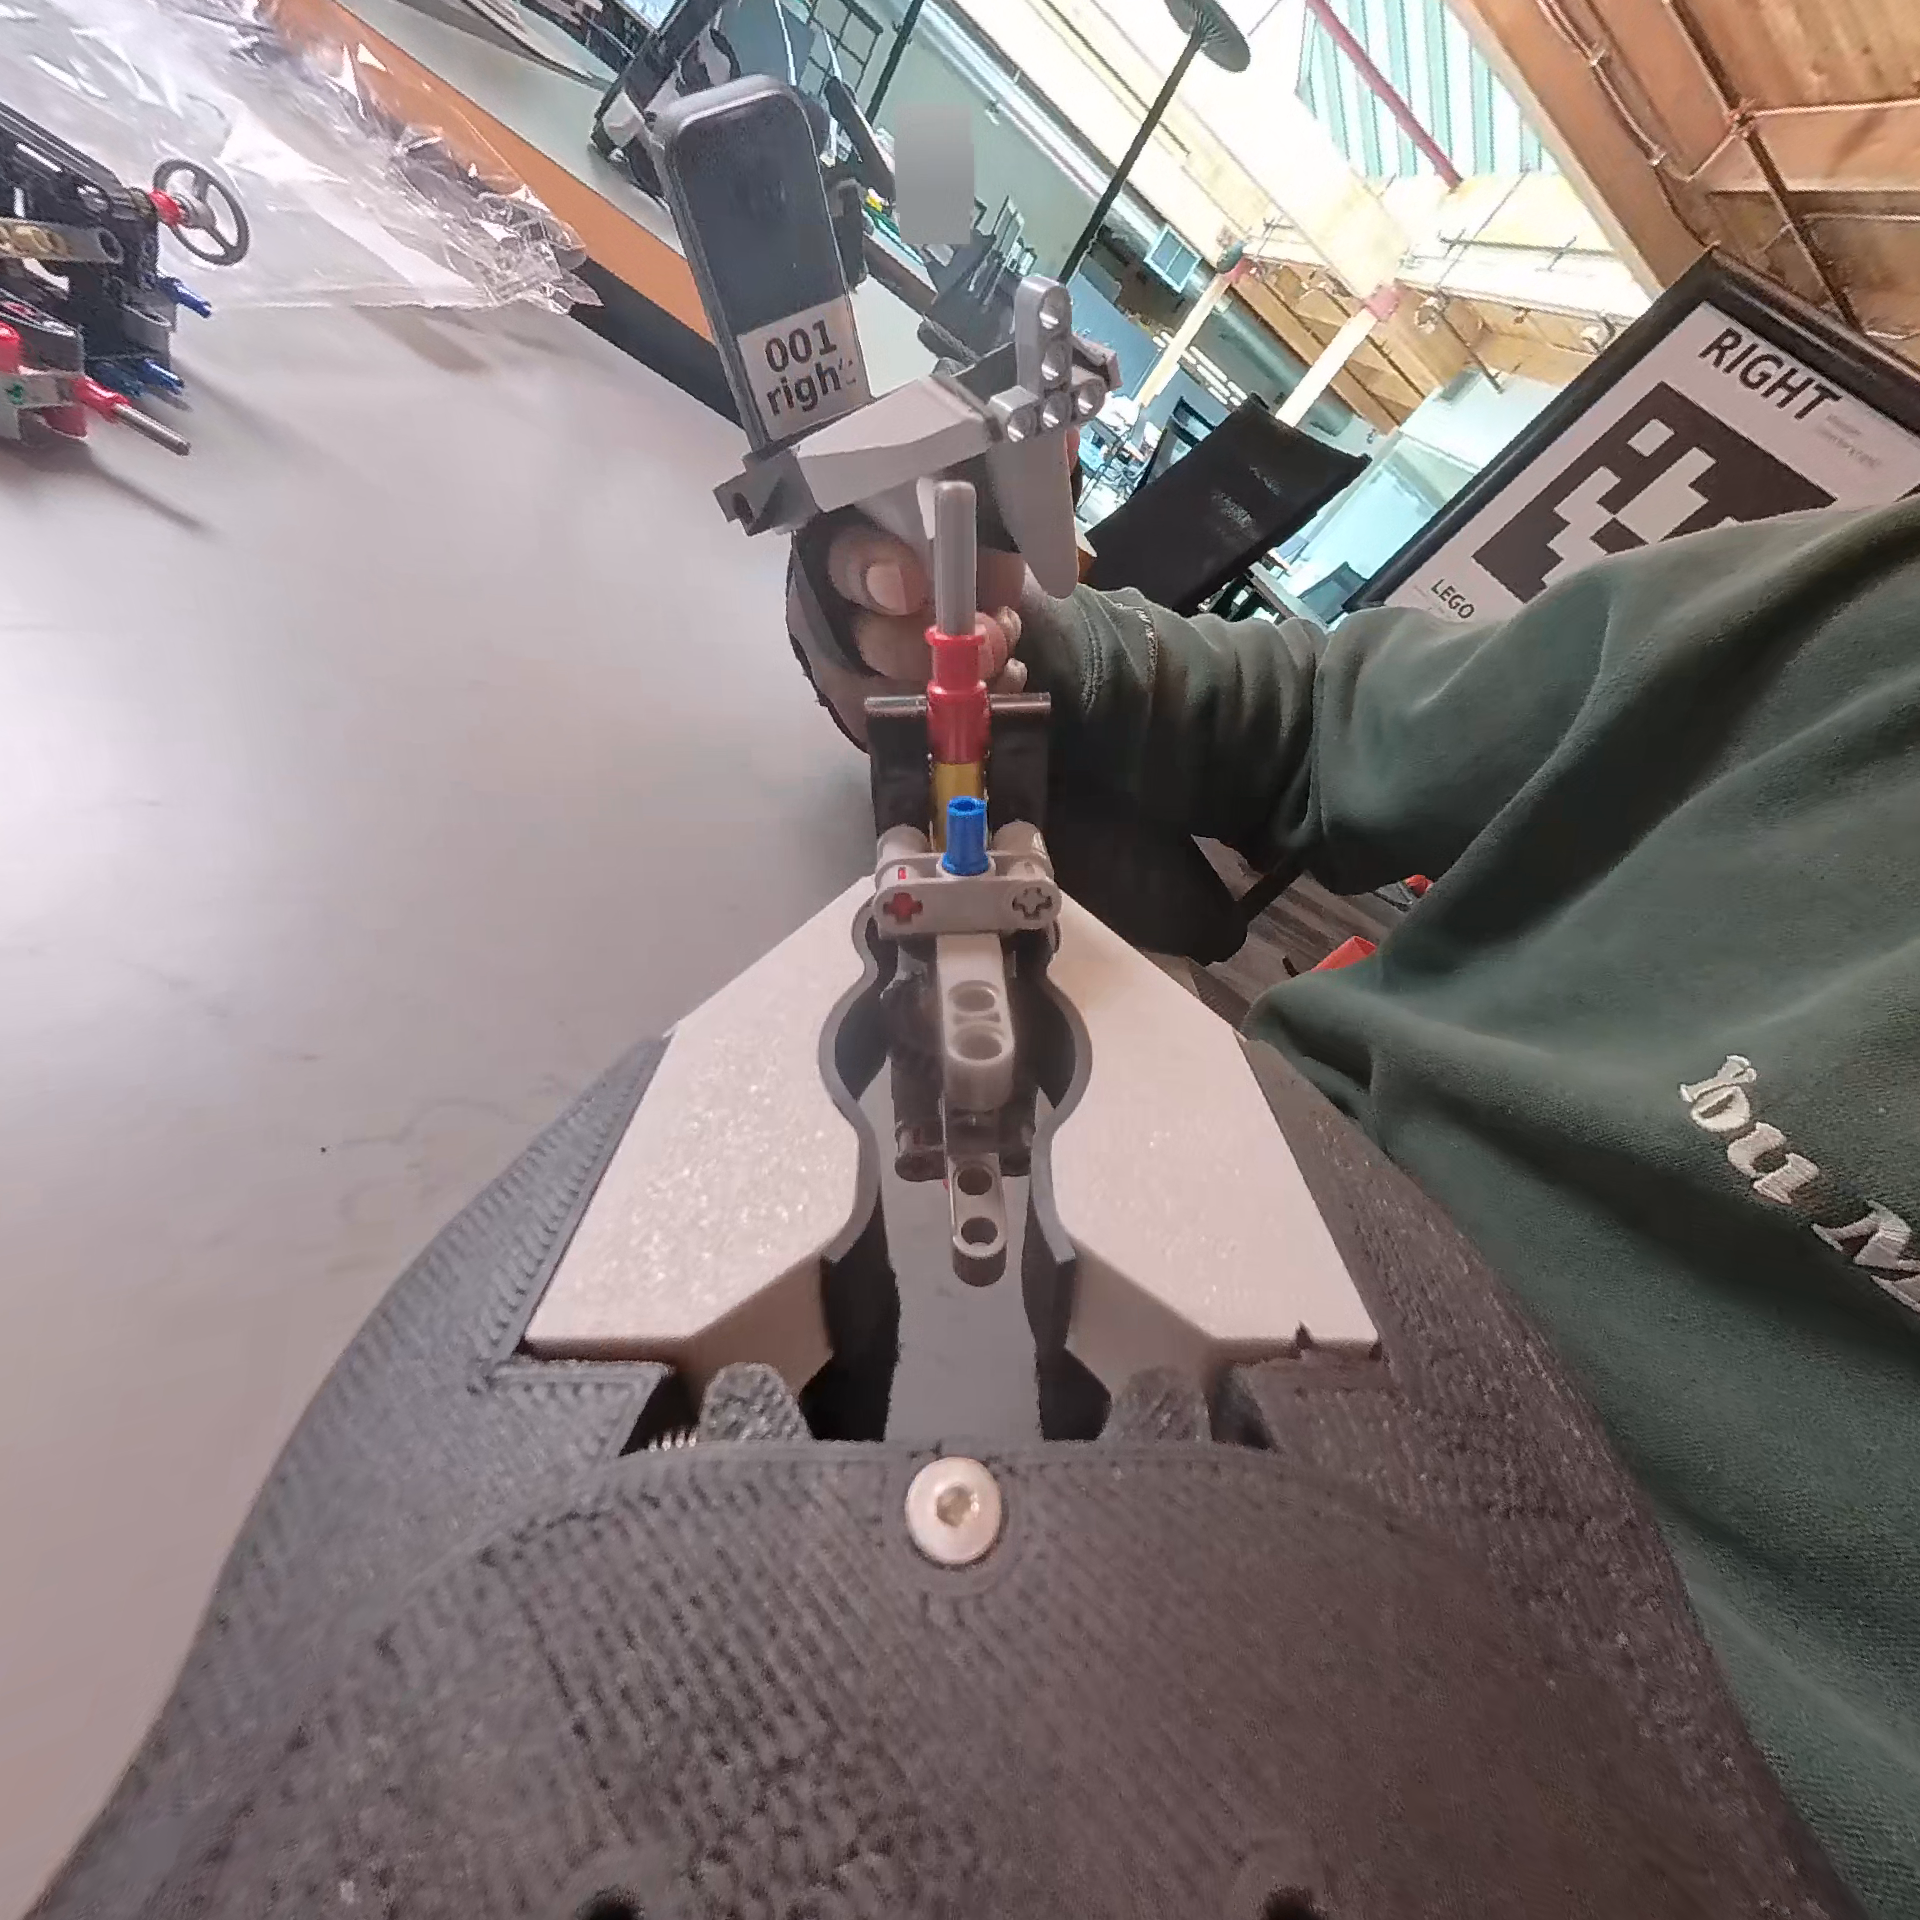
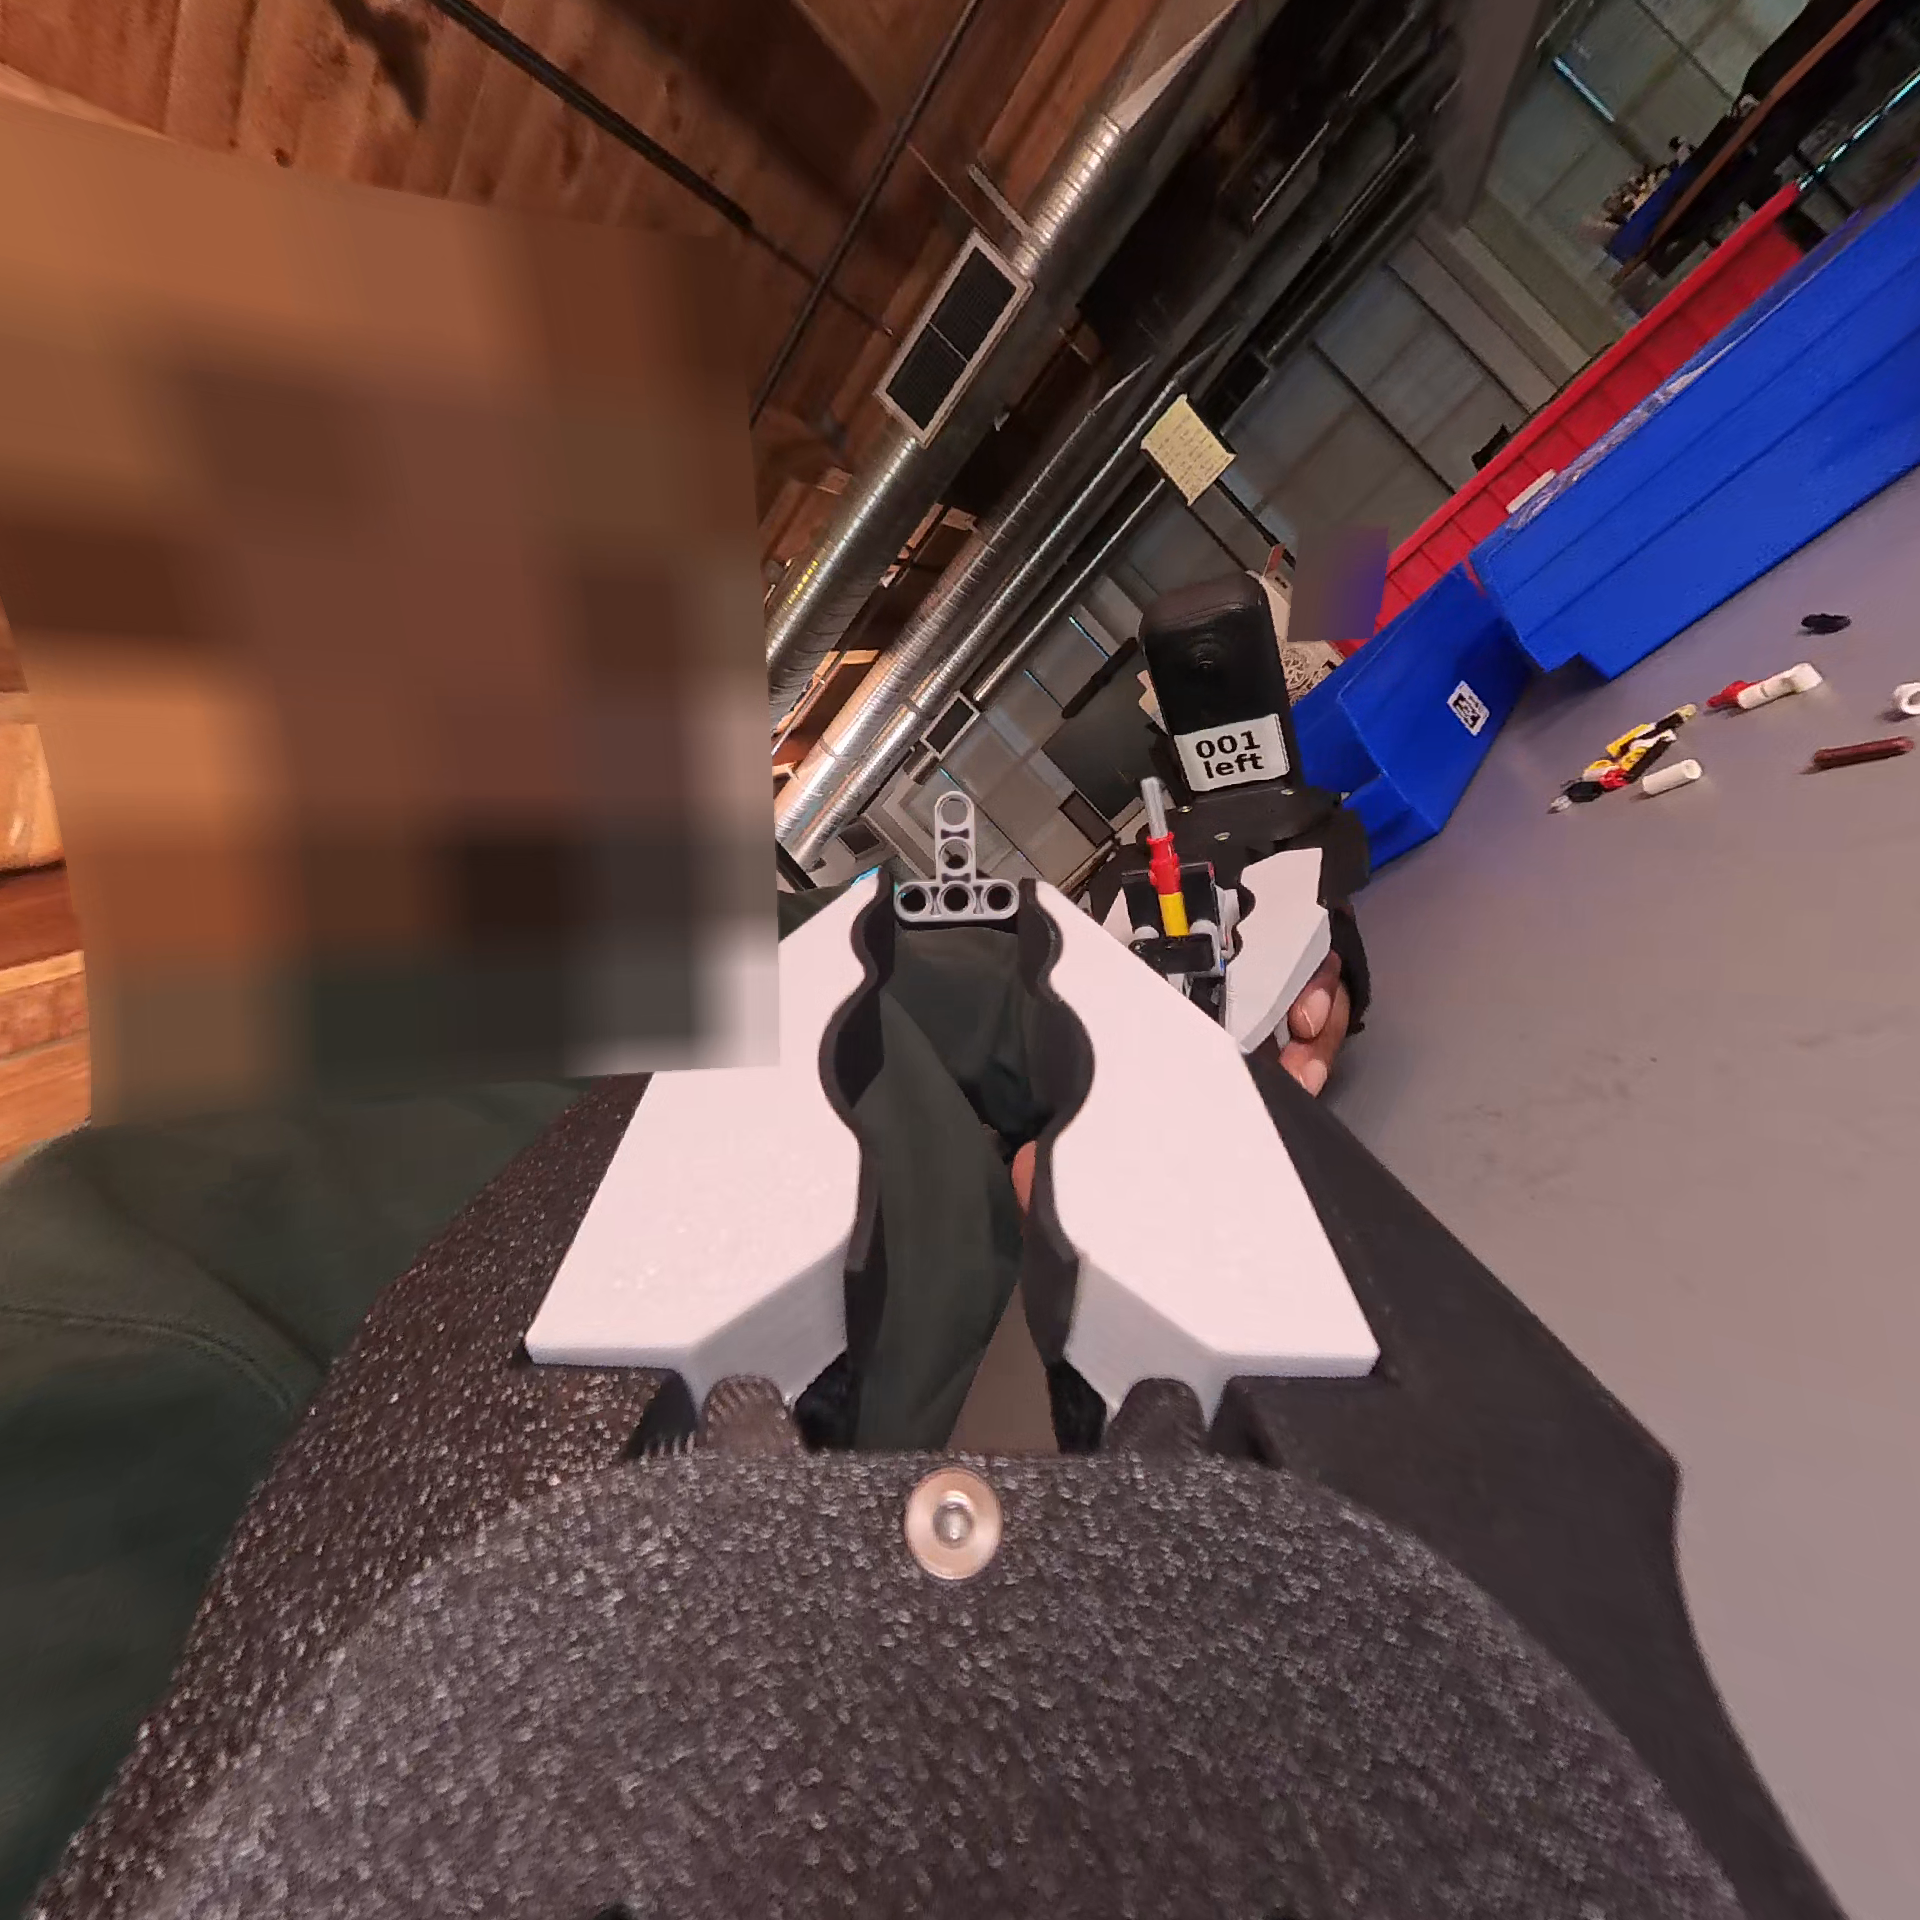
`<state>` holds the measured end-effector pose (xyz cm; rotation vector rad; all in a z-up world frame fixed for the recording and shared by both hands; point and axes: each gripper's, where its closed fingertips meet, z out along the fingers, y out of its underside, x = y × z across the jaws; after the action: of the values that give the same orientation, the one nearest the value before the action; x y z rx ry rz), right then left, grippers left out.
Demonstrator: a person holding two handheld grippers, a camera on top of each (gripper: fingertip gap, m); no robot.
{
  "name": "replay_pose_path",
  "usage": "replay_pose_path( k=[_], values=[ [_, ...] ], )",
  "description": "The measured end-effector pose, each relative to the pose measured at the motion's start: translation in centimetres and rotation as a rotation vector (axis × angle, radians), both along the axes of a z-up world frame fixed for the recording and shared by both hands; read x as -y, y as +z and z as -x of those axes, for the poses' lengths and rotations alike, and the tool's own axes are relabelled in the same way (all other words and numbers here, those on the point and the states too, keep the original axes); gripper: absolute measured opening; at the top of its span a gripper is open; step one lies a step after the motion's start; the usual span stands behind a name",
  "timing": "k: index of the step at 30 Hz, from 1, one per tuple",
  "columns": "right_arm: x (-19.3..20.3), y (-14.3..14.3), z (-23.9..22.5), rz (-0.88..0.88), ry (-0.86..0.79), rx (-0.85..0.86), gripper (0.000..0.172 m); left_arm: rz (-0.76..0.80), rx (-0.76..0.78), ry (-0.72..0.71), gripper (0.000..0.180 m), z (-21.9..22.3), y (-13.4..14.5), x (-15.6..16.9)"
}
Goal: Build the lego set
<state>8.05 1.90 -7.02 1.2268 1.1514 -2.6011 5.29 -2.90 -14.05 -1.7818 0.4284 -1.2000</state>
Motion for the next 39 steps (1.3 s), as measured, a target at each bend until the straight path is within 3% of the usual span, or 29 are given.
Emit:
replay_pose_path(
  k=[16,29,31,39],
  values=[
    [1.8,0.1,0.5,-0.010,0.057,0.015,0.022,0.010,-0.025,-0.067,0.020,-1.3,-0.3,0.9],
    [2.4,-0.2,0.7,0.022,0.070,0.022,0.022,0.014,0.043,-0.089,0.020,-1.4,0.6,1.1],
    [2.6,-0.9,1.0,-0.030,0.069,0.057,0.022,0.015,0.039,-0.089,0.020,-1.4,0.6,1.1],
    [3.4,-3.5,1.8,-0.512,0.119,0.315,0.021,0.035,0.004,-0.098,0.020,-1.6,-0.2,1.1]
  ],
)
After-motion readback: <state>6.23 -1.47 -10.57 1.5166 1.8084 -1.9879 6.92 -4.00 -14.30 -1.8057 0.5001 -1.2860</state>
